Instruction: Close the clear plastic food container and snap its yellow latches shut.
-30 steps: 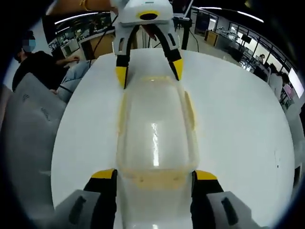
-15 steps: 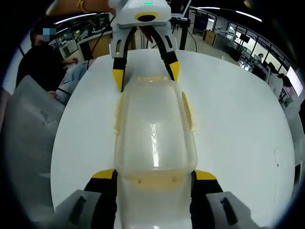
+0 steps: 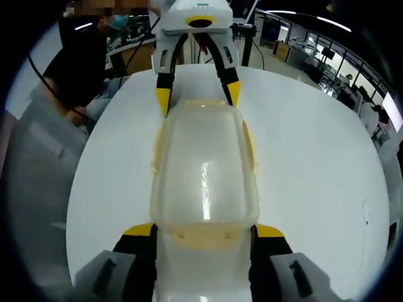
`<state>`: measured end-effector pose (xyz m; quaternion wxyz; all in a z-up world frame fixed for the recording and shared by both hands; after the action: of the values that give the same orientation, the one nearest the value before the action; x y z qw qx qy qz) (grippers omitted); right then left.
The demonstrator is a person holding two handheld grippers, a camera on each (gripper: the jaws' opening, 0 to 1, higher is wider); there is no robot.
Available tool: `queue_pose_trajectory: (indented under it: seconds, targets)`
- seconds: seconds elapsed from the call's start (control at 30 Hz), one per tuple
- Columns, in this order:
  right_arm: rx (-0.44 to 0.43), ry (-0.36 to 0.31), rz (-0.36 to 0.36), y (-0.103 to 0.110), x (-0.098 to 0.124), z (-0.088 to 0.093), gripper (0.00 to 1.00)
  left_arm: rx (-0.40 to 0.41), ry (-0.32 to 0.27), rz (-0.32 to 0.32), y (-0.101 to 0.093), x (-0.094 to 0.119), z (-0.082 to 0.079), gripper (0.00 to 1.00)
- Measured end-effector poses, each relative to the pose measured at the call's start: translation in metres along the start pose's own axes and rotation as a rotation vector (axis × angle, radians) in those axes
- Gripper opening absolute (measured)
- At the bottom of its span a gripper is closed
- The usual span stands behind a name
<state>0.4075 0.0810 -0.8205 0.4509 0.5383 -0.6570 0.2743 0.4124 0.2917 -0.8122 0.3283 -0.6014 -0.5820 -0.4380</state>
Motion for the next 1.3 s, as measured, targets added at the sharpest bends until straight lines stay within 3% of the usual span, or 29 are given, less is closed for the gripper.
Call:
queue_pose_trajectory:
  seconds: [0.13,0.27,0.53,0.73,0.83,0.9,0.93,0.97,1.3]
  targets:
    - [0.007,0.016,0.001,-0.003,0.001,-0.002,0.53,-0.008,0.009,0.005,0.002,0.001,0.001,0.56]
    - [-0.024,0.035,0.024,-0.009,0.005,-0.002,0.37,0.026,0.016,-0.012,0.003,0.002,0.003,0.56]
    - [-0.013,0.058,0.025,-0.008,0.004,-0.005,0.37,0.007,0.015,-0.002,0.002,0.002,0.003,0.55]
    - [-0.005,0.077,0.024,-0.008,0.004,-0.006,0.37,-0.057,0.048,0.033,0.006,0.002,0.003,0.52]
    - [-0.001,0.082,0.022,-0.008,0.004,-0.006,0.37,-0.123,0.072,0.065,0.009,0.003,0.005,0.48]
    - [0.012,0.092,0.018,-0.008,0.004,-0.005,0.37,-0.153,0.084,0.07,0.012,0.006,0.006,0.36]
    - [0.021,0.089,0.015,-0.008,0.004,-0.006,0.37,-0.095,0.076,0.076,0.011,0.006,0.007,0.37]
    - [0.013,0.091,0.016,-0.008,0.004,-0.006,0.37,-0.143,0.054,0.069,0.014,0.005,0.008,0.37]
    - [0.024,0.102,0.017,-0.008,0.004,-0.006,0.38,-0.129,0.072,0.068,0.014,0.003,0.006,0.38]
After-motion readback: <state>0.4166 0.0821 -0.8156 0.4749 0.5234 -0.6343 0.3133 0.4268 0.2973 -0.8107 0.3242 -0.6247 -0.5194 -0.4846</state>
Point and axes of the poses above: the point that each gripper's makers call its tool centre point, and the gripper's own axes: x roughly backward along the fingers, y roughly to its left, z roughly out of its underside, the point moved 8 cm from there along x, roughly backward along the fingers, and after that the axes turned 15 degrees about -x, right-handed, at the moved point
